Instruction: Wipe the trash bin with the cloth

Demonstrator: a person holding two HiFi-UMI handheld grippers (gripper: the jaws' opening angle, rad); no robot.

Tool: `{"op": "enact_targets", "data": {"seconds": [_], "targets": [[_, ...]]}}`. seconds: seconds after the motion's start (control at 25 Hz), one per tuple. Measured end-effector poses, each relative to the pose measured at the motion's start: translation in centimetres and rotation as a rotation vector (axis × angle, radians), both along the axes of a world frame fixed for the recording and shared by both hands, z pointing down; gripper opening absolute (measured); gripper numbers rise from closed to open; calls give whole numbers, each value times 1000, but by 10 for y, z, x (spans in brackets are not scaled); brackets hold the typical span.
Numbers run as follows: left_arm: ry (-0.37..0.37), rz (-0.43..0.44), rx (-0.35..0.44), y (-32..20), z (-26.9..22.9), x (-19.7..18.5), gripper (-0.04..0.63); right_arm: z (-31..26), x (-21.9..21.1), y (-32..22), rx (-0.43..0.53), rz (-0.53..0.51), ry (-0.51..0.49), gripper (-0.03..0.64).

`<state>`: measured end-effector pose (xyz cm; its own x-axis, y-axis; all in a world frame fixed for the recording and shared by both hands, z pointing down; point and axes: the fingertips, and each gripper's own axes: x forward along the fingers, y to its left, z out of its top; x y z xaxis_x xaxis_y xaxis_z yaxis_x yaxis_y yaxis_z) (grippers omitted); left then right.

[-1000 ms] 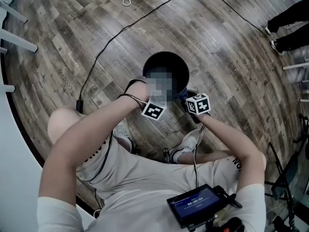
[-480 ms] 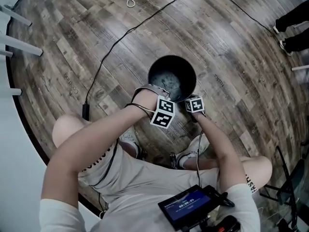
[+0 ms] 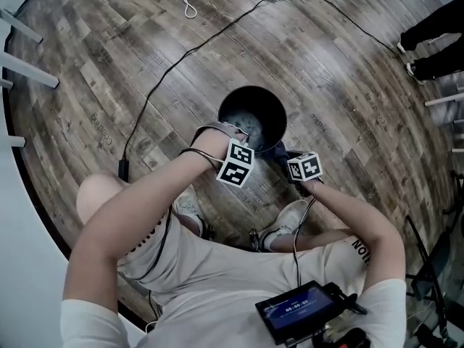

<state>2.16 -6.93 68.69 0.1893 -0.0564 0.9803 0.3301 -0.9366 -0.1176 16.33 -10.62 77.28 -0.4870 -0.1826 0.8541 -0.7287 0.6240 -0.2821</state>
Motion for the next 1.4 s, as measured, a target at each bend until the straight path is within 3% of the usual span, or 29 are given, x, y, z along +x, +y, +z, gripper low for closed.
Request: {"op": "enact_targets", "data": {"seconds": [0.2,0.44,0.6,0.84,1.16,1.4], "targets": [[-79,52,14,6,15,-22,129,-89,-3,11,81,12,-99,65],[-79,18,83,-2,27,-24,129,-129,-21,5,145,60,-159,66],[-97,34,112,-7,28,-23,81,-112,-32,3,139,55,-142,66],[-123,50,108,-6,28,-22,64,-79,-40,-10,145,50,-113,65],[-103,21,71,1,25,-7,42,-7,-34,-26,90,100,-99,64],[-78,-45,23,5,25,10,32,64,-26,-40,68,135,-35,65]]}}
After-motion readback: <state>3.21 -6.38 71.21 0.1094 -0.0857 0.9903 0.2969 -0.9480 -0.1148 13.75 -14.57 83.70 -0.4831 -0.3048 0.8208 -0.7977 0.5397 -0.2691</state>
